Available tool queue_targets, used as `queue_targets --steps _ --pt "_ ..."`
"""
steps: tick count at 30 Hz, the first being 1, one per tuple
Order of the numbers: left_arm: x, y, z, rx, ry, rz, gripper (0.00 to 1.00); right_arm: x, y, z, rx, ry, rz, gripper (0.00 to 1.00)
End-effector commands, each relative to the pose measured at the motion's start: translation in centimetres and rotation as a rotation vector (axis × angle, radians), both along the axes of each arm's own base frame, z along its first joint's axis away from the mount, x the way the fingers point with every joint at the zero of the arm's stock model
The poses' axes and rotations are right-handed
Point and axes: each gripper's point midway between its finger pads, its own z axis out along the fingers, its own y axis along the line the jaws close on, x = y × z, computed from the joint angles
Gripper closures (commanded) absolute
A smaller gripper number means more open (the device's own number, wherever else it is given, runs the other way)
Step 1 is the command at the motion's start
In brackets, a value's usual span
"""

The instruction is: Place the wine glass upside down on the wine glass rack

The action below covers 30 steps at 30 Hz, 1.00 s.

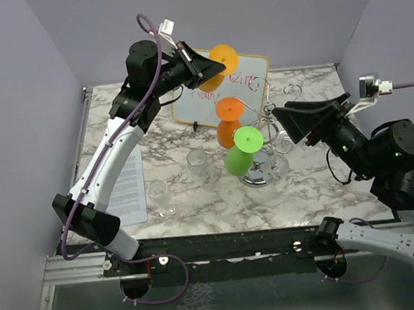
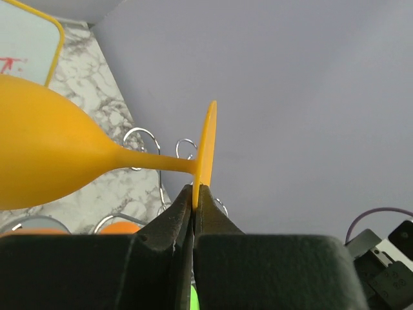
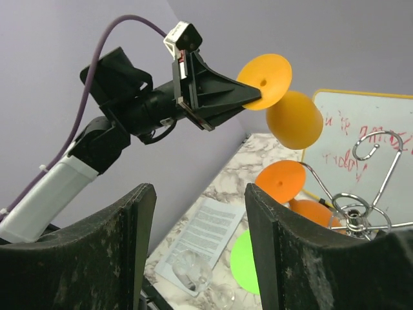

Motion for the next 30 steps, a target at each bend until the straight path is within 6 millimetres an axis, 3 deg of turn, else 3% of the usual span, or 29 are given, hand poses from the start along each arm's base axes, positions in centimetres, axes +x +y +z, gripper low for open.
queue_targets --steps 1,6,11,15,21,30 --pt "0.0 -1.8 -3.1 0.060 0.060 -0.021 1.00 0.4 -1.2 -2.7 -0.038 0.089 -0.059 0.38" --pt "0.3 -3.0 -5.3 0.080 0.124 -0.014 1.00 0.7 -2.5 -2.6 -0.026 0.070 -0.118 0.38" --pt "0.4 -4.5 -6.2 0.075 0.158 -0.064 1.00 0.4 -3.1 -2.2 -0.022 0.028 -0.127 0.38" --pt "-0.3 -5.8 -6.0 0.055 0.183 -0.133 1.00 0.9 -4.1 -2.5 -0.006 0.037 -0.184 0.39" --pt "-1.0 -6.1 -6.6 0.039 0.242 -0.165 1.00 1.5 -5.9 -2.5 0.074 0.047 -0.273 0.41" --pt "-1.4 -6.6 -5.8 0.014 0.250 -0.201 1.00 1.9 -5.7 -2.8 0.119 0.086 -0.280 0.43"
